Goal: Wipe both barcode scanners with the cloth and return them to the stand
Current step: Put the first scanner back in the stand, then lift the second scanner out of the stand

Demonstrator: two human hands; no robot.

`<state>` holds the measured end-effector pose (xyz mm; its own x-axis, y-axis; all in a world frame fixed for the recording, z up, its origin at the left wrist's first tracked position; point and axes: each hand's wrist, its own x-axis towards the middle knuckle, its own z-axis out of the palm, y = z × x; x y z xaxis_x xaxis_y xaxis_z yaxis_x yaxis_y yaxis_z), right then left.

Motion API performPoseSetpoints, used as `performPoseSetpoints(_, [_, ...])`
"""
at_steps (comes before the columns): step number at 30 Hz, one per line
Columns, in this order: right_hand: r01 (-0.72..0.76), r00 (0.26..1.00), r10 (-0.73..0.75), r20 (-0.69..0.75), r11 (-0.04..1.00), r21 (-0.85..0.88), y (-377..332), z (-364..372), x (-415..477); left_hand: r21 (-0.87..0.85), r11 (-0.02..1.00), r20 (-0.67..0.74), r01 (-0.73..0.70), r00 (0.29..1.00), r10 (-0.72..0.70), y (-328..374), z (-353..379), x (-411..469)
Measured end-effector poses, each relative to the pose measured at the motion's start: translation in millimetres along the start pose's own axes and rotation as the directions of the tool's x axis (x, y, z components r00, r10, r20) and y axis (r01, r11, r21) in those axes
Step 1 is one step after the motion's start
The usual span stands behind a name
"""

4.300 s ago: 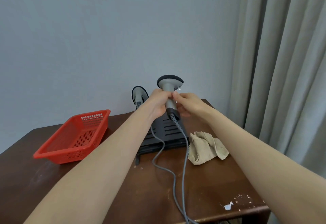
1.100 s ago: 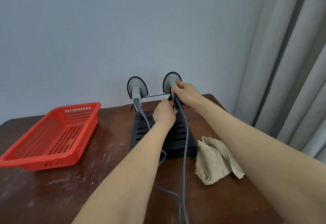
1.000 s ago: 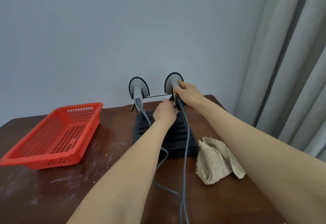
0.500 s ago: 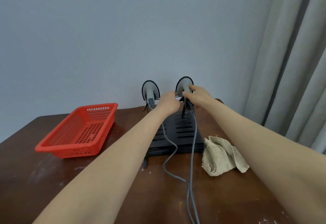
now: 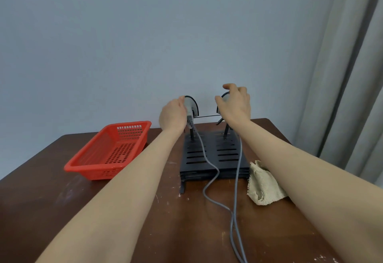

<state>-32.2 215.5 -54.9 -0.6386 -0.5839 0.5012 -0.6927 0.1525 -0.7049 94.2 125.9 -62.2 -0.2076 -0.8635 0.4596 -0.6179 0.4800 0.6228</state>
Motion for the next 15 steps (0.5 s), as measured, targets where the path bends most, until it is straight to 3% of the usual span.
performPoseSetpoints(3, [0.022, 0.998, -0.026, 0.055, 0.998, 0.064, -9.6, 16.9, 1.1, 0.049, 0.995, 0.022, 0.09, 0.996, -0.091, -18.1, 6.0, -2.4])
performPoseSetpoints(5, [-0.069, 0.988, 0.049, 0.147, 0.988, 0.141, -14.3, 26.4, 3.9, 0.055, 0.989, 0.043, 0.141, 0.989, -0.143, -29.0, 12.8, -2.1])
performPoseSetpoints(9, [-0.346, 0.881, 0.224, 0.417, 0.906, 0.244, -17.9, 42.5, 7.1, 0.103, 0.986, 0.215, 0.133, 0.965, -0.153, -47.2, 33.7, 4.5])
performPoseSetpoints(15, [-0.434, 0.799, 0.252, 0.545, 0.87, 0.235, -21.9, 63.2, 12.0, 0.098, 0.982, 0.301, 0.164, 0.935, -0.187, -55.3, 61.3, 7.7])
